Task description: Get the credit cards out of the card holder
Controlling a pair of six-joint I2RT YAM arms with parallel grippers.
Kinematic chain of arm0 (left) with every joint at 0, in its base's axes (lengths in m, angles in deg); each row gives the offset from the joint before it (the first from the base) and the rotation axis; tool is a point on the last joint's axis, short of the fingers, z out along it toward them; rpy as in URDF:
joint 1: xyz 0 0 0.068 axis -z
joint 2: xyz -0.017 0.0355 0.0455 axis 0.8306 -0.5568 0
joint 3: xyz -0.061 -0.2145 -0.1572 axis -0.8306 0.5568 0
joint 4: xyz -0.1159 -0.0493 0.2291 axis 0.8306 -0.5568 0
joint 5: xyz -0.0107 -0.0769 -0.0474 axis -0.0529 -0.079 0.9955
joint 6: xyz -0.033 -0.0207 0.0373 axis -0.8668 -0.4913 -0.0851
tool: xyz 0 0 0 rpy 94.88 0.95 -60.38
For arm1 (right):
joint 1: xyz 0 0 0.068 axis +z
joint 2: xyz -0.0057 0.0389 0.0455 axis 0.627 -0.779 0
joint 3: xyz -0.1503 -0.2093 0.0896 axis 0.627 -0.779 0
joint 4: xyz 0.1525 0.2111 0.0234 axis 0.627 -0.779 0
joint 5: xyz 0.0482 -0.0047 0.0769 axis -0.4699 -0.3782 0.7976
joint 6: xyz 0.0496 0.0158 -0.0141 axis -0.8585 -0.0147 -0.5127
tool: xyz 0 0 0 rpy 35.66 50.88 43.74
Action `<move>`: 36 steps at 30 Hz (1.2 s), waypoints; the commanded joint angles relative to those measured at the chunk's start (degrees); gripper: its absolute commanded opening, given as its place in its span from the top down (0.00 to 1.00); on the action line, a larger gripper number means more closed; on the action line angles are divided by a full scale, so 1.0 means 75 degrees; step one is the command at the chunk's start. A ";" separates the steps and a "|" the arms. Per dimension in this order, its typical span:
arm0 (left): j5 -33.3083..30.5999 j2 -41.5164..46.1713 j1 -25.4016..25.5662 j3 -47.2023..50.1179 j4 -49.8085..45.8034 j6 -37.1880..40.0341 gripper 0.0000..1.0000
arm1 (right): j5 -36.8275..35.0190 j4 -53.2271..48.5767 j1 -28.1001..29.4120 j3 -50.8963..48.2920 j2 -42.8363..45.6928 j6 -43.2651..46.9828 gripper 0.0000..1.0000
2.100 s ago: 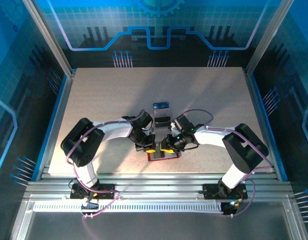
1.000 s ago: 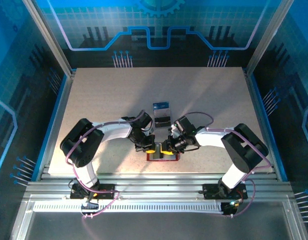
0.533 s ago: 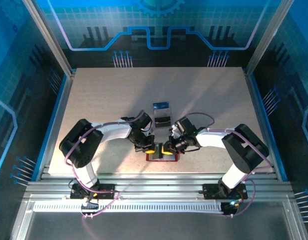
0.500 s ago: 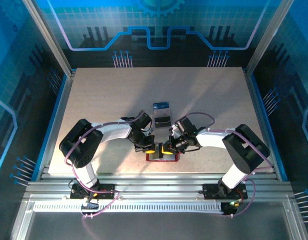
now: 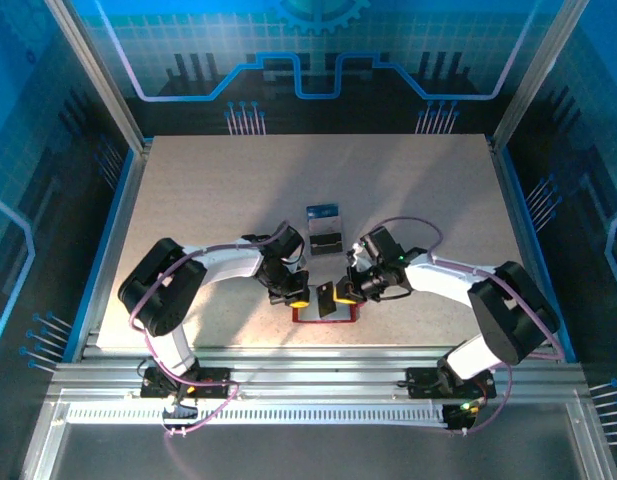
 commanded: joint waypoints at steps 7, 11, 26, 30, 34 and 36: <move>-0.0307 0.0436 0.0034 -0.0028 -0.0582 -0.0153 1.00 | -0.0952 -0.2608 -0.0100 0.1144 0.0888 0.1555 1.00; -0.0245 0.0768 0.0036 -0.0057 -0.0421 -0.0372 1.00 | -0.1356 -0.3668 -0.0099 0.1984 0.0789 0.2559 1.00; -0.0560 0.1738 -0.0351 0.0336 -0.0640 -0.0387 1.00 | -0.3268 -0.6098 0.0243 0.5102 -0.0525 0.9198 1.00; -0.0564 0.2147 -0.0578 0.0710 -0.0589 -0.0408 1.00 | -0.3409 -0.6300 0.0264 0.5663 -0.0882 1.0488 1.00; -0.0560 0.2523 -0.0806 0.1018 -0.0605 -0.0386 1.00 | -0.3734 -0.6490 0.0276 0.6233 -0.1386 1.1270 1.00; -0.0549 0.2714 -0.0939 0.1145 -0.0640 -0.0364 1.00 | -0.3791 -0.6673 0.0276 0.6591 -0.1703 1.1652 1.00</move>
